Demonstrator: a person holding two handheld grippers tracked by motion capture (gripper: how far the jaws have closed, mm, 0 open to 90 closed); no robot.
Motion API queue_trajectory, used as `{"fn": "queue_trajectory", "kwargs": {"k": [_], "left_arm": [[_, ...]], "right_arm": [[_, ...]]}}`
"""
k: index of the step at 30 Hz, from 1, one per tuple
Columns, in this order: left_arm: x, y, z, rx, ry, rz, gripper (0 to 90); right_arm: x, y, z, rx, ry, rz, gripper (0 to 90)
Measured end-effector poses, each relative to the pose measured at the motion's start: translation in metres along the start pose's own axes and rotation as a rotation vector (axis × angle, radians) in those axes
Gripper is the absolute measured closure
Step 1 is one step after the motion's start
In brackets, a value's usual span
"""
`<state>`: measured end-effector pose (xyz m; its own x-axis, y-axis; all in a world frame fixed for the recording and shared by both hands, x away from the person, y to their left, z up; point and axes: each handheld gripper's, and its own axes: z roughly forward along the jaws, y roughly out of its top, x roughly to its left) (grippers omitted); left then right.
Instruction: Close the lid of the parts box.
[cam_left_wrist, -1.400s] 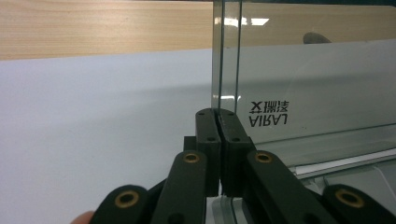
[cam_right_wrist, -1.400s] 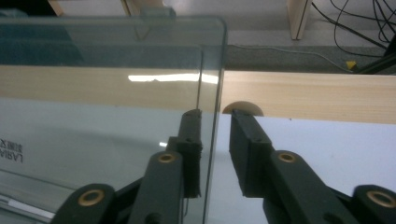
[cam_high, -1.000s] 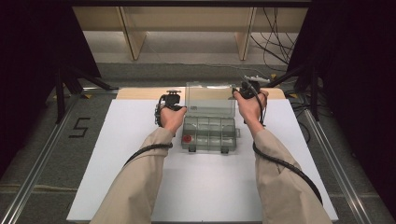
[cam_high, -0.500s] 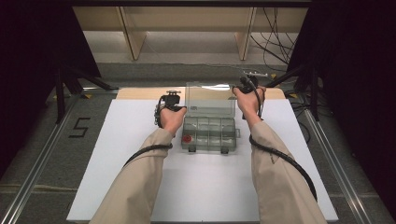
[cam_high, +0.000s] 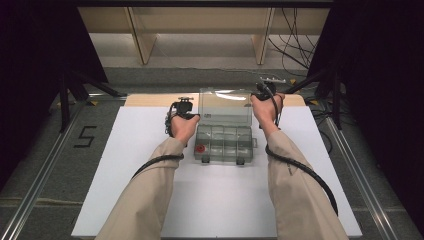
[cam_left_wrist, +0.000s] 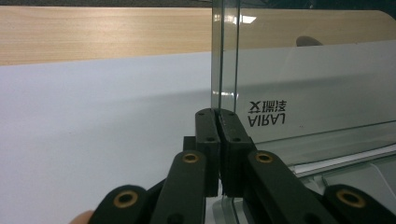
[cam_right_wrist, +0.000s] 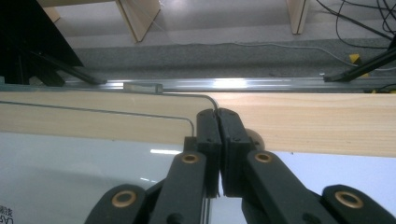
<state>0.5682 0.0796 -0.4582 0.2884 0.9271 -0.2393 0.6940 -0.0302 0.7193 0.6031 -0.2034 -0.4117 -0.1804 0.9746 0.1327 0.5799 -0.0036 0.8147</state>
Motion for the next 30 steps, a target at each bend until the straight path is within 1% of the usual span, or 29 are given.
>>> {"fn": "queue_trajectory", "kwargs": {"k": [4, 5, 6, 7, 8, 9, 10, 11, 13, 14, 16, 17, 18, 19, 21, 22, 23, 24, 26, 28, 29, 30], "left_arm": [[0.002, 0.000, -0.001, 0.004, -0.012, 0.015, 86.2], [0.002, 0.000, -0.001, 0.004, -0.012, 0.019, 84.7], [0.003, 0.001, -0.002, 0.001, -0.013, 0.021, 82.3], [0.003, 0.001, -0.001, -0.014, -0.009, 0.016, 79.3], [0.004, 0.002, -0.002, -0.019, -0.011, 0.026, 74.7], [0.007, 0.003, -0.005, -0.013, -0.008, 0.045, 69.9], [0.006, 0.005, -0.006, -0.039, -0.014, 0.034, 68.2], [0.005, 0.006, -0.006, -0.066, -0.014, 0.021, 66.9], [0.005, 0.010, -0.011, -0.092, -0.015, 0.043, 64.4], [0.005, 0.013, -0.013, -0.090, -0.008, 0.067, 63.9], [0.003, 0.017, -0.015, -0.126, -0.008, 0.062, 63.7], [0.002, 0.020, -0.017, -0.138, -0.007, 0.064, 63.8], [0.002, 0.022, -0.017, -0.146, -0.008, 0.067, 64.1], [0.001, 0.025, -0.018, -0.154, -0.006, 0.074, 64.3], [-0.001, 0.029, -0.020, -0.160, -0.005, 0.078, 64.9], [-0.002, 0.032, -0.020, -0.168, -0.008, 0.083, 65.1], [-0.004, 0.034, -0.021, -0.180, -0.011, 0.076, 65.6], [-0.005, 0.036, -0.021, -0.184, -0.008, 0.075, 65.9], [-0.007, 0.041, -0.023, -0.194, -0.006, 0.077, 67.6], [-0.008, 0.045, -0.023, -0.210, -0.007, 0.074, 68.6], [-0.009, 0.047, -0.024, -0.214, -0.007, 0.074, 69.2], [-0.009, 0.048, -0.025, -0.209, -0.005, 0.081, 69.7]], "right_arm": [[0.004, -0.001, -0.003, -0.016, -0.010, 0.015, 88.9], [0.003, -0.001, -0.004, -0.022, -0.011, 0.001, 89.0], [0.003, -0.001, -0.005, -0.026, -0.014, -0.006, 89.0], [0.004, -0.001, -0.007, -0.020, -0.009, 0.009, 89.1], [0.005, -0.002, -0.008, -0.025, -0.011, 0.011, 89.0], [0.004, -0.002, -0.009, -0.032, -0.010, -0.011, 89.0], [0.005, -0.003, -0.009, -0.041, -0.012, 0.002, 89.0], [0.005, -0.003, -0.011, -0.037, -0.012, -0.004, 89.0], [0.007, -0.004, -0.013, -0.049, -0.012, 0.000, 89.0], [0.006, -0.005, -0.014, -0.053, -0.013, -0.010, 89.0], [0.007, -0.005, -0.015, -0.061, -0.012, -0.004, 89.0], [0.008, -0.006, -0.016, -0.073, -0.011, -0.009, 89.0], [0.008, -0.007, -0.018, -0.072, -0.018, -0.014, 89.0], [0.008, -0.007, -0.019, -0.072, -0.010, -0.013, 89.0], [0.009, -0.009, -0.021, -0.094, -0.011, -0.014, 89.1], [0.009, -0.009, -0.022, -0.094, -0.010, -0.020, 89.1], [0.009, -0.010, -0.024, -0.097, -0.009, -0.013, 89.1], [0.009, -0.010, -0.025, -0.102, -0.008, -0.025, 89.1], [0.010, -0.011, -0.027, -0.112, -0.006, -0.029, 89.1], [0.010, -0.012, -0.030, -0.115, 0.003, -0.023, 89.1], [0.010, -0.013, -0.030, -0.123, -0.003, -0.028, 89.1], [0.010, -0.013, -0.031, -0.130, 0.001, -0.033, 89.1]]}}
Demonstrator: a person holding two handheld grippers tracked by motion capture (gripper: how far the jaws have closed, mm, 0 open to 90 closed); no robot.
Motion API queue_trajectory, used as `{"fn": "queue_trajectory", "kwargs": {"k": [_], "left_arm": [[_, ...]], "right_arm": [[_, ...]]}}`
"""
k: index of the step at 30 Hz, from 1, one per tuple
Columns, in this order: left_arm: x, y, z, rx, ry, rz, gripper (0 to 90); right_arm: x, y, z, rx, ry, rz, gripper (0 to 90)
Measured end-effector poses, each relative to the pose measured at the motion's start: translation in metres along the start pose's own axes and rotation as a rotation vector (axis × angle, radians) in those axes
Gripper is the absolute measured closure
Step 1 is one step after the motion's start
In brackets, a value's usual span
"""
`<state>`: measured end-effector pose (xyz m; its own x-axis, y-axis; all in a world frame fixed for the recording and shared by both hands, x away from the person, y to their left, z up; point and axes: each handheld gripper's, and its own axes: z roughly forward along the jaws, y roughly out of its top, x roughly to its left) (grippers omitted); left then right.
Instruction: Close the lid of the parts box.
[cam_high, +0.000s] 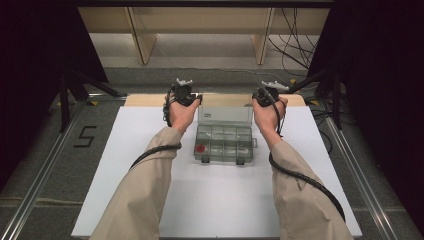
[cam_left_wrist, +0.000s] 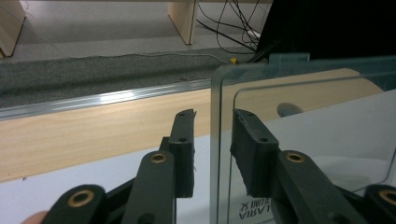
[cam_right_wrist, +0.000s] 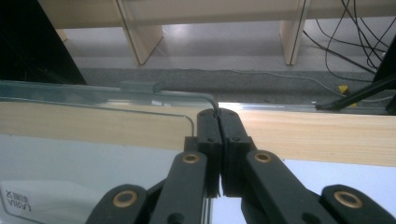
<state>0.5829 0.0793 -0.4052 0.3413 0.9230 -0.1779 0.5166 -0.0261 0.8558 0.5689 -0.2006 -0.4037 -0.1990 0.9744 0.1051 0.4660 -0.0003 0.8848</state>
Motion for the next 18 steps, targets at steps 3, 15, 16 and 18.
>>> {"fn": "queue_trajectory", "kwargs": {"k": [3, 15, 16, 18], "left_arm": [[-0.0016, 0.0037, -0.0006, -0.015, -0.004, -0.005, 72.2], [-0.0042, 0.0085, -0.0046, -0.015, 0.017, -0.006, 86.5], [-0.0039, 0.0086, -0.0048, -0.014, 0.015, -0.004, 86.7], [-0.0049, 0.0083, -0.0058, -0.015, 0.020, -0.002, 86.9]], "right_arm": [[-0.0001, -0.0005, -0.0036, 0.001, 0.004, -0.007, 89.1], [0.0009, -0.0022, -0.0089, -0.013, 0.016, -0.016, 89.0], [0.0010, -0.0022, -0.0093, -0.015, 0.017, -0.016, 89.0], [0.0009, -0.0024, -0.0102, -0.016, 0.017, -0.024, 89.0]]}}
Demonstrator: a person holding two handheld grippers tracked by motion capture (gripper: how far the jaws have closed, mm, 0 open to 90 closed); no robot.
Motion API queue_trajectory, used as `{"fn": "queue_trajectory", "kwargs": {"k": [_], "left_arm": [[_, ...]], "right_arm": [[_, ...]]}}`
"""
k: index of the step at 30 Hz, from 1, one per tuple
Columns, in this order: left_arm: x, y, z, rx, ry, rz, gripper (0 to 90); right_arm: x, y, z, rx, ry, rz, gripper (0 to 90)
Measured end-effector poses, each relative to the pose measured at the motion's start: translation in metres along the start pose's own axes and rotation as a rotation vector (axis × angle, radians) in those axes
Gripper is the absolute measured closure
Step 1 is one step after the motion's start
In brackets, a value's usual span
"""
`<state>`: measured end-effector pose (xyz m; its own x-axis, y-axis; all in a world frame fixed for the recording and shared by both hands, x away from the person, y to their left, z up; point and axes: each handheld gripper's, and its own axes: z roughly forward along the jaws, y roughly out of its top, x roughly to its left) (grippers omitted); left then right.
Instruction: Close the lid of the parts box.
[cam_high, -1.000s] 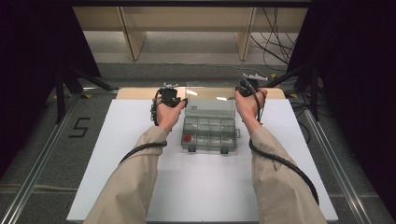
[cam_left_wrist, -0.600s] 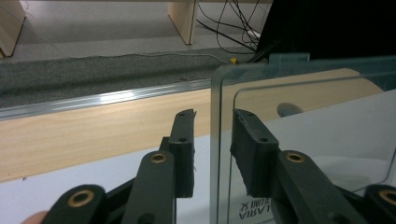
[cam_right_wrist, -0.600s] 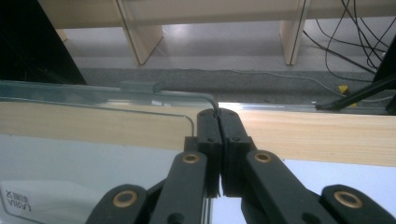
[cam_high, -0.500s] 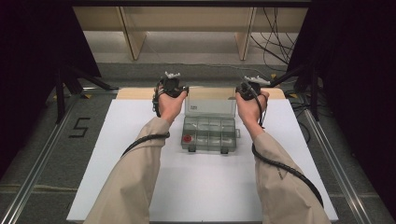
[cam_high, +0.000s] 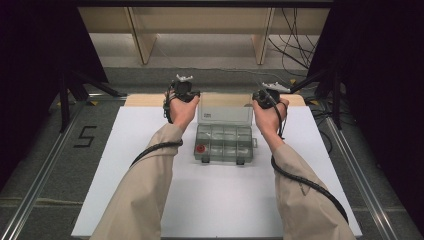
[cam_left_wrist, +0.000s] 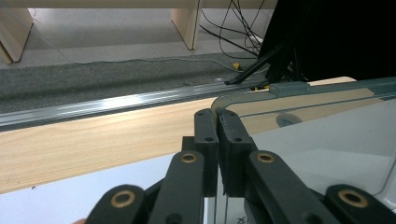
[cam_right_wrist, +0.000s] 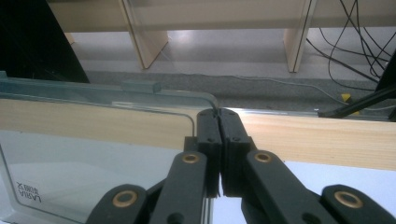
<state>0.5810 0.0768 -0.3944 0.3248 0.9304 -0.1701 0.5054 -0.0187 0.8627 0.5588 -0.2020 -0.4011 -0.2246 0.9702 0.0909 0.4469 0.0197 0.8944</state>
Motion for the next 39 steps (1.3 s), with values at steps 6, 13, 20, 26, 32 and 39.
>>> {"fn": "queue_trajectory", "kwargs": {"k": [6, 13, 20, 26, 32, 39], "left_arm": [[-0.002, -0.002, -0.003, -0.010, 0.013, 0.008, 87.5], [-0.003, -0.002, -0.005, -0.012, 0.011, 0.018, 87.6], [-0.003, -0.004, -0.007, -0.020, 0.007, 0.028, 87.7], [-0.004, -0.005, -0.008, -0.023, 0.007, 0.043, 87.7], [-0.005, -0.006, -0.010, -0.030, 0.011, 0.053, 87.7], [-0.005, -0.007, -0.012, -0.033, 0.010, 0.061, 87.7]], "right_arm": [[0.000, 0.000, -0.002, -0.003, 0.005, 0.000, 88.8], [0.000, -0.002, -0.004, -0.007, 0.009, 0.001, 88.8], [0.000, -0.003, -0.006, -0.020, 0.013, -0.009, 88.8], [0.001, -0.003, -0.008, -0.023, 0.012, 0.003, 88.8], [0.000, -0.003, -0.011, -0.016, 0.021, -0.012, 88.7], [0.001, -0.004, -0.013, -0.023, 0.022, -0.008, 88.7]]}}
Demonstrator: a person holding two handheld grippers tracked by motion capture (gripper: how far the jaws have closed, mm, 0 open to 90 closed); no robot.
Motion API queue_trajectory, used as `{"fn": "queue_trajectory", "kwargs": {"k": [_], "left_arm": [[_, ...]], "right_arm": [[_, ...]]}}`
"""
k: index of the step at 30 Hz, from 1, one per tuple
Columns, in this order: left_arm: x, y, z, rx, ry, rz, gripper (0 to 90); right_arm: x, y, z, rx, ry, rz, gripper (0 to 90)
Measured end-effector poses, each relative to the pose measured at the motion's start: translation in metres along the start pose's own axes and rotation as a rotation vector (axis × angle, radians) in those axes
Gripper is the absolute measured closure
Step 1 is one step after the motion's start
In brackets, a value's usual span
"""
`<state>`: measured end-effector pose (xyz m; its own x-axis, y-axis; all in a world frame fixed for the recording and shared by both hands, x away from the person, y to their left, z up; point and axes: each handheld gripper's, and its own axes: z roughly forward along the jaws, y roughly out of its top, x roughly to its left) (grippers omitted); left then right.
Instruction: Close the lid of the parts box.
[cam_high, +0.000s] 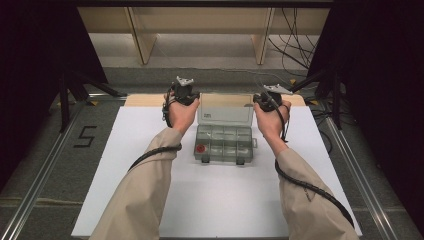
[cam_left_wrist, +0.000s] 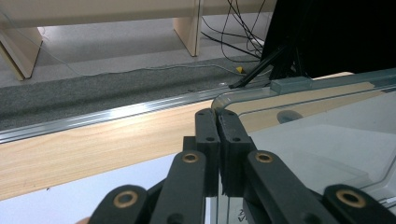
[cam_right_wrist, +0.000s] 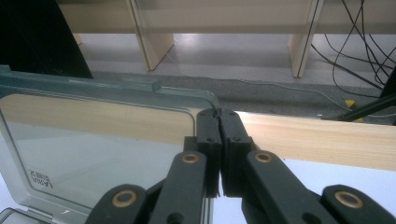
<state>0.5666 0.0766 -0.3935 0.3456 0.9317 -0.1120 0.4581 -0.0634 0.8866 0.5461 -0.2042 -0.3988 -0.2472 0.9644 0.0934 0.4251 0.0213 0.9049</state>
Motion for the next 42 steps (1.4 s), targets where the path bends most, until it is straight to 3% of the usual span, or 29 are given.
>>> {"fn": "queue_trajectory", "kwargs": {"k": [9, 12, 14, 20, 39, 42], "left_arm": [[-0.001, -0.001, -0.003, -0.008, -0.001, 0.011, 87.8], [-0.001, -0.002, -0.004, -0.014, -0.002, 0.015, 87.8], [-0.001, -0.003, -0.004, -0.015, -0.006, 0.014, 87.8], [-0.001, -0.003, -0.006, -0.012, -0.004, 0.020, 87.8], [-0.003, -0.006, -0.011, -0.027, -0.008, 0.027, 87.8], [-0.003, -0.006, -0.012, -0.029, -0.008, 0.031, 87.8]], "right_arm": [[0.000, -0.001, -0.003, -0.013, 0.000, -0.023, 88.7], [0.002, -0.001, -0.005, -0.003, 0.002, -0.006, 88.7], [0.001, -0.001, -0.006, 0.003, 0.007, -0.025, 88.7], [0.002, -0.002, -0.007, -0.006, 0.003, -0.009, 88.7], [0.003, -0.004, -0.013, -0.017, 0.003, -0.035, 88.7], [0.004, -0.004, -0.014, -0.016, 0.006, -0.019, 88.7]]}}
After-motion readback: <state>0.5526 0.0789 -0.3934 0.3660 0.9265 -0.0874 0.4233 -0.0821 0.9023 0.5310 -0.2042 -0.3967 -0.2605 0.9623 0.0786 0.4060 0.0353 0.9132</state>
